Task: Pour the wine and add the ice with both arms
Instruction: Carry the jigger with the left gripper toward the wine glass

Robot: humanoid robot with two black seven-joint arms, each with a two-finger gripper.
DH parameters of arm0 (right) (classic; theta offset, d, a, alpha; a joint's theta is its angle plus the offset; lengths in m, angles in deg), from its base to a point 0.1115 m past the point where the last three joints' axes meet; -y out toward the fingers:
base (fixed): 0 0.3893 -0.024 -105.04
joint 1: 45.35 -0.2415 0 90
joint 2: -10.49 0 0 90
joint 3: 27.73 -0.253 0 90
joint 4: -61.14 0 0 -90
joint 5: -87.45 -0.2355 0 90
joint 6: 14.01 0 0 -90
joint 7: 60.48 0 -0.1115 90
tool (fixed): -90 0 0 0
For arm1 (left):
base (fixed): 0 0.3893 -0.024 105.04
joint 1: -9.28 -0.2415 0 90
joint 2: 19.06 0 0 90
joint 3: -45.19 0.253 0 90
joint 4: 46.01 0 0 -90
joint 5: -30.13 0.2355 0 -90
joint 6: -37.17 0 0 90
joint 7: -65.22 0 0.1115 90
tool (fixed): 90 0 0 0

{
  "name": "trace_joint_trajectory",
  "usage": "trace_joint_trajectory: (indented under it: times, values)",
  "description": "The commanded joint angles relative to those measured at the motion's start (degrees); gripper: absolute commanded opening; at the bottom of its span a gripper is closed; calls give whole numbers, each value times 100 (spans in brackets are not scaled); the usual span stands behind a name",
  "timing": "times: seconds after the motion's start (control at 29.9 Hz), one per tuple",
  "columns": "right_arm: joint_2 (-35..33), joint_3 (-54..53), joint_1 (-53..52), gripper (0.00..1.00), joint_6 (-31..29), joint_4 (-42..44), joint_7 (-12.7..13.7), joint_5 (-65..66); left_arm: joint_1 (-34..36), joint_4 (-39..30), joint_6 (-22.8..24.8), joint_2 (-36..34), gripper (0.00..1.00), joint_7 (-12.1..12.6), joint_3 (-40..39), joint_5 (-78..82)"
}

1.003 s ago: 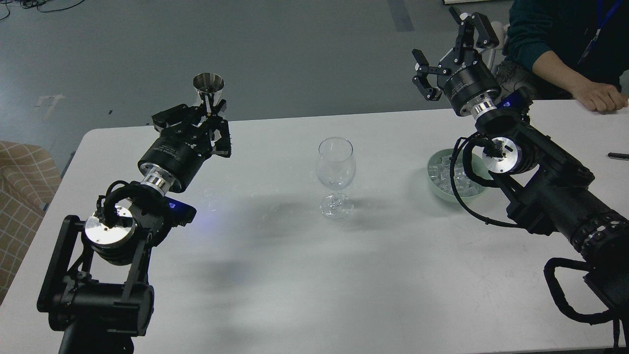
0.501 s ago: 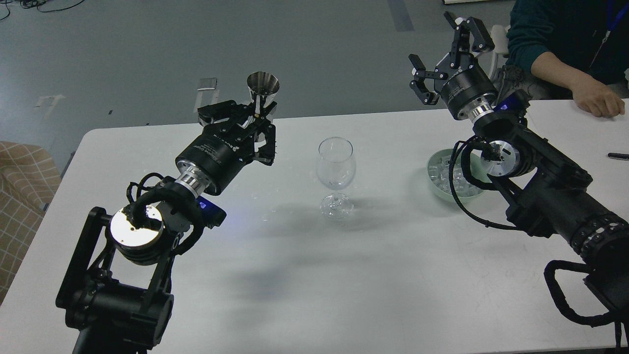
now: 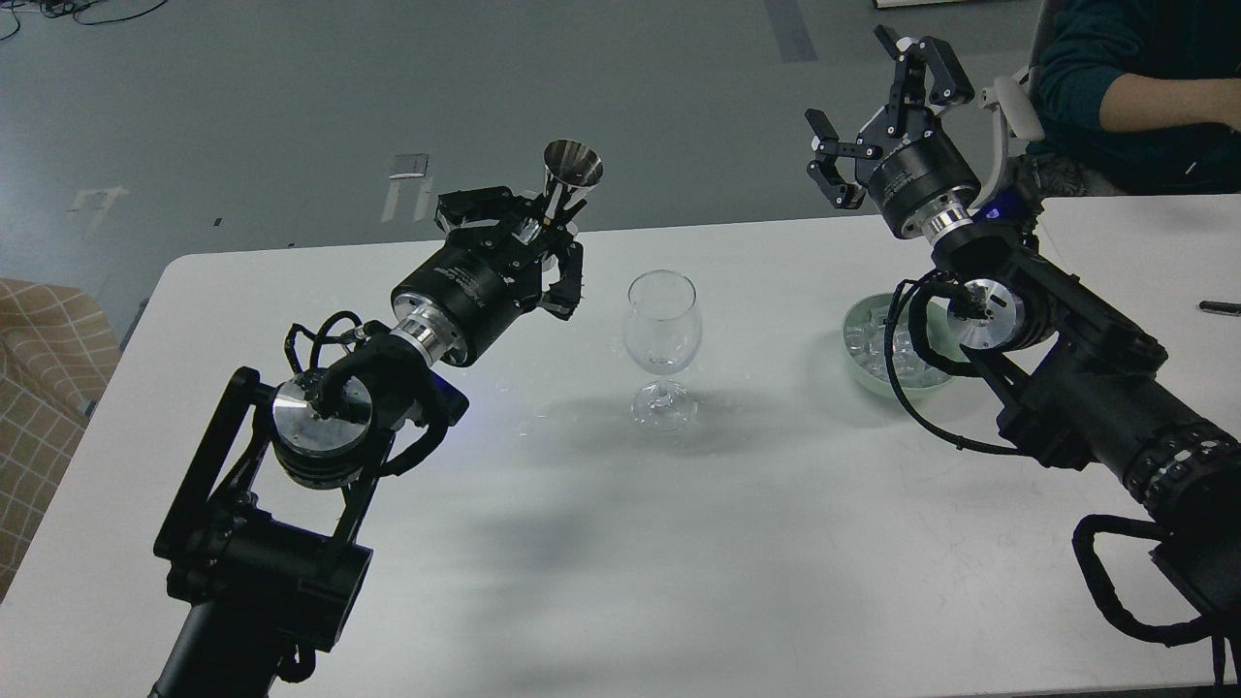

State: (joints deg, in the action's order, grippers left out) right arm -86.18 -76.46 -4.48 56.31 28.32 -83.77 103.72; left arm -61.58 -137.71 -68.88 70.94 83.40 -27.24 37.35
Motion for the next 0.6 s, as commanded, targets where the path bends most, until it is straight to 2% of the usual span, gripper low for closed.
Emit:
trace_joint_trajectory:
  times: [0.0, 0.57]
  values:
    - [-1, 4, 9, 100, 0, -5, -1, -1, 11, 108, 5, 0, 0, 2, 18, 218]
    - [-1, 4, 26, 100, 0, -14, -1, -1, 38, 169, 14, 0, 0, -33, 624, 1158]
